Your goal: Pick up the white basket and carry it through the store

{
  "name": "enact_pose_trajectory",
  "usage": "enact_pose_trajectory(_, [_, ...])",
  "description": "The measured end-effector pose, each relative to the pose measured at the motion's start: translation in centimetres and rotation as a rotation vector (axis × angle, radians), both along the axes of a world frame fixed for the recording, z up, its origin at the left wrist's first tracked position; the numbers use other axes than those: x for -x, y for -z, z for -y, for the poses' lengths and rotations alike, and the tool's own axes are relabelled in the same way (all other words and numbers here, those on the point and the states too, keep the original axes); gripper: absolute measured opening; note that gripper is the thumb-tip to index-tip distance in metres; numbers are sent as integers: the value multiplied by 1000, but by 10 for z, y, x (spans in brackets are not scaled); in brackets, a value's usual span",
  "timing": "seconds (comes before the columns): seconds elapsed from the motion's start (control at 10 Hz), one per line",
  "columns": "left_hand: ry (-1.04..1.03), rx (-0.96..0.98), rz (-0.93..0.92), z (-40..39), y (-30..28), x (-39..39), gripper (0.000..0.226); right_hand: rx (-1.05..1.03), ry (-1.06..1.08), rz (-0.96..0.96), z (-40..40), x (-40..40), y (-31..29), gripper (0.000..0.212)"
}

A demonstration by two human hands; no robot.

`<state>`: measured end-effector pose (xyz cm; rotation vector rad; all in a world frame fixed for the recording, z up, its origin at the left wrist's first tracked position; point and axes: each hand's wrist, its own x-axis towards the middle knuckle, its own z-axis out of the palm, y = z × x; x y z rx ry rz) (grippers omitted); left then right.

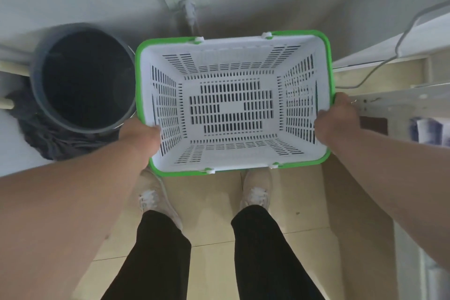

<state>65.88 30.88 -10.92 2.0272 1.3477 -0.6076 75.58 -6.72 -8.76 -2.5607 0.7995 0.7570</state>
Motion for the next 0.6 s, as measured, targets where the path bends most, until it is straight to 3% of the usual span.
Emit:
enact_pose_trajectory(0.3, [52, 69, 50, -13, 6, 13, 36, 25, -15, 105, -4, 6, 13, 24])
enact_pose_trajectory(0.4, [62, 125, 64, -14, -19, 16, 36, 36, -14, 144, -14, 11, -2, 59])
enact_pose_trajectory(0.5, [84, 131, 154, -11, -54, 18, 29, -17, -40, 161, -36, 22, -32, 76])
enact_pose_trajectory(0.6, [203, 191, 255, -5, -116, 8, 53, -97, -180, 164, -70, 28, -81, 78])
